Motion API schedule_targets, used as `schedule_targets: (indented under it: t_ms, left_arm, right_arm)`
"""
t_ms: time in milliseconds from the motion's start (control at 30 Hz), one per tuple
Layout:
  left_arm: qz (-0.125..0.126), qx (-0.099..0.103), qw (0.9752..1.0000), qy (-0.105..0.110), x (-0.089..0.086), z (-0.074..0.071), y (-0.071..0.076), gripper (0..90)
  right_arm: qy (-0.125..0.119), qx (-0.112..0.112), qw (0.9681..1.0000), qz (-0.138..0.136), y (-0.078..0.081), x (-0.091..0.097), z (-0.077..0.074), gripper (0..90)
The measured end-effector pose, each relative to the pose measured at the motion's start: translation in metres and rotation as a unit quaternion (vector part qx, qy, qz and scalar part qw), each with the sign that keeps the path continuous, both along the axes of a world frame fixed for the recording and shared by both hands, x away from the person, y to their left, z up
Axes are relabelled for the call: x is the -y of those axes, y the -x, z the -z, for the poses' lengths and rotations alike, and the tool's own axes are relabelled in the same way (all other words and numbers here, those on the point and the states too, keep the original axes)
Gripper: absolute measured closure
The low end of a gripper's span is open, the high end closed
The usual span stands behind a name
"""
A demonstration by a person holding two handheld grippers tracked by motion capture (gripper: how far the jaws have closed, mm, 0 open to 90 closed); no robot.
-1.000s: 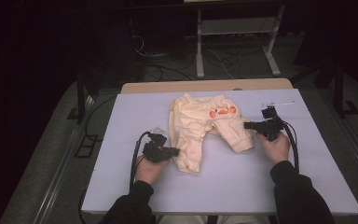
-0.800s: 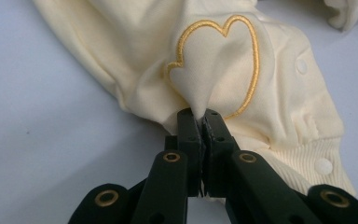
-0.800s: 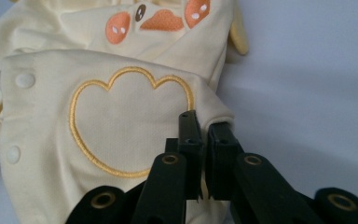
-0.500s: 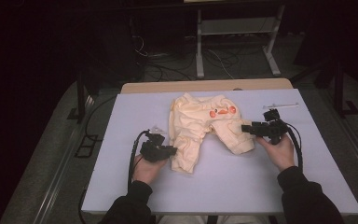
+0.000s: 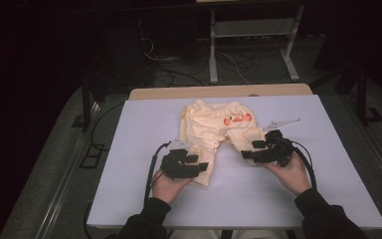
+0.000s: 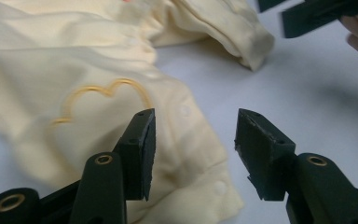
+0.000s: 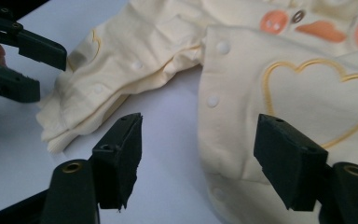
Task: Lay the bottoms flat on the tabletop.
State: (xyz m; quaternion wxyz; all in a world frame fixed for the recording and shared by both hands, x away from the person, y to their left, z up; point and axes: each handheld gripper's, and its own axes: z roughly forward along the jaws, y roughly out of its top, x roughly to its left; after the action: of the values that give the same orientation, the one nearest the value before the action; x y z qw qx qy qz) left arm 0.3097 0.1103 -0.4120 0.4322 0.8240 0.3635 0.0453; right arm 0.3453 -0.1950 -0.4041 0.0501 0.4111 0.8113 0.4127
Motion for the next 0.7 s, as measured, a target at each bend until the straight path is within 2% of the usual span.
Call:
schedule_targets:
  t_ms: [100,200,500,600,633,667,700]
  left_arm:
    - [0.006,-0.001,0.9999,-0.014,0.011,0.004,0.001,46.7]
    - [0.007,-0.009,0.9996,-0.027,0.015,0.009,0.000,46.5]
    - [-0.010,-0.026,0.9987,-0.042,0.016,0.018,-0.005,46.5]
    - [-0.012,-0.034,0.9977,-0.058,0.018,0.022,-0.007,46.9]
    - [-0.012,-0.034,0.9977,-0.058,0.018,0.022,-0.007,47.1]
    - [-0.015,-0.034,0.9974,-0.061,0.018,0.025,-0.007,47.3]
    - [-0.015,-0.034,0.9974,-0.061,0.018,0.025,-0.007,47.4]
  right_arm:
    - [0.019,-0.009,0.9998,0.004,-0.005,-0.004,0.007,36.8]
    - [0.027,-0.014,0.9995,0.013,-0.009,-0.005,0.012,40.1]
    - [0.036,-0.028,0.9989,0.014,-0.017,-0.007,0.022,48.3]
    - [0.050,-0.031,0.9982,0.010,-0.019,-0.010,0.026,52.2]
    - [0.050,-0.031,0.9982,0.010,-0.019,-0.010,0.026,52.2]
    - [0.065,-0.033,0.9973,0.008,-0.019,-0.013,0.028,53.3]
    - [0.065,-0.033,0.9973,0.008,-0.019,-0.013,0.028,53.3]
